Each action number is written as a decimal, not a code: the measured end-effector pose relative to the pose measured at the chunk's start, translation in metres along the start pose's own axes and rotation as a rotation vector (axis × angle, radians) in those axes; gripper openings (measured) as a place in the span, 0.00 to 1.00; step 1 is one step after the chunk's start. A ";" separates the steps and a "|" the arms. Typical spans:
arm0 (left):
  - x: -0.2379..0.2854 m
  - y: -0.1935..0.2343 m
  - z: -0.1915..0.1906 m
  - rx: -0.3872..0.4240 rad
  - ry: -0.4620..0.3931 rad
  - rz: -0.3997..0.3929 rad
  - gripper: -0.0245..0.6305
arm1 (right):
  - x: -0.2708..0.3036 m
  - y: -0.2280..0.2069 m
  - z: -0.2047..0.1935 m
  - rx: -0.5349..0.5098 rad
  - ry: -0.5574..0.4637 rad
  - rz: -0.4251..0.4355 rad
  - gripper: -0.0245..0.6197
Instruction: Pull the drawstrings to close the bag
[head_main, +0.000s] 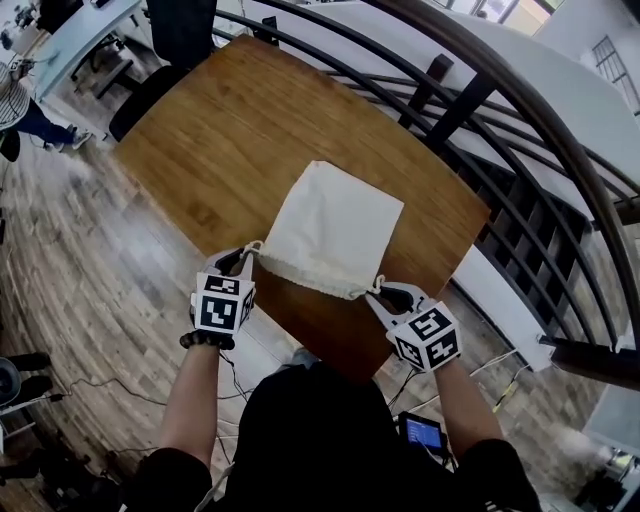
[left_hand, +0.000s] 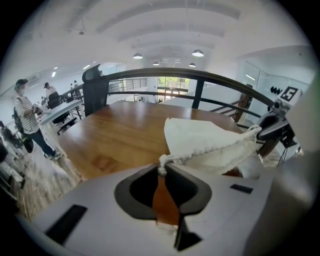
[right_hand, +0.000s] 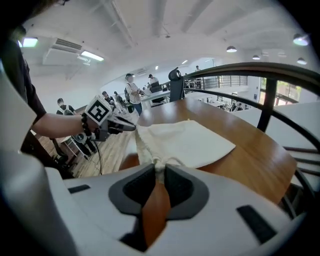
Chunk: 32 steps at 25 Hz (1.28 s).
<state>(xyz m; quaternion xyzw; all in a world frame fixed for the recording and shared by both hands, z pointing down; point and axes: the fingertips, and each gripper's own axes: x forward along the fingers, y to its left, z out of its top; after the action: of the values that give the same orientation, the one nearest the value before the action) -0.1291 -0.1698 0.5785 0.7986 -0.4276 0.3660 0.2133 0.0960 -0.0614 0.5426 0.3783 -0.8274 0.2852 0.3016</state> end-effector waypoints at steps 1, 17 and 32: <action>-0.002 -0.001 -0.001 0.015 0.000 0.001 0.11 | -0.004 0.000 -0.001 0.010 -0.017 0.012 0.12; -0.012 0.001 -0.021 0.070 0.059 0.115 0.11 | -0.030 -0.048 -0.027 -0.056 0.016 0.002 0.11; -0.035 0.022 -0.012 -0.030 0.023 0.258 0.11 | -0.064 -0.122 -0.021 -0.115 0.026 -0.135 0.11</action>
<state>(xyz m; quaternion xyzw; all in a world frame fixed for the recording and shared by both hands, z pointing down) -0.1655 -0.1553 0.5599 0.7294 -0.5298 0.3930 0.1814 0.2329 -0.0848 0.5405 0.4116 -0.8109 0.2211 0.3522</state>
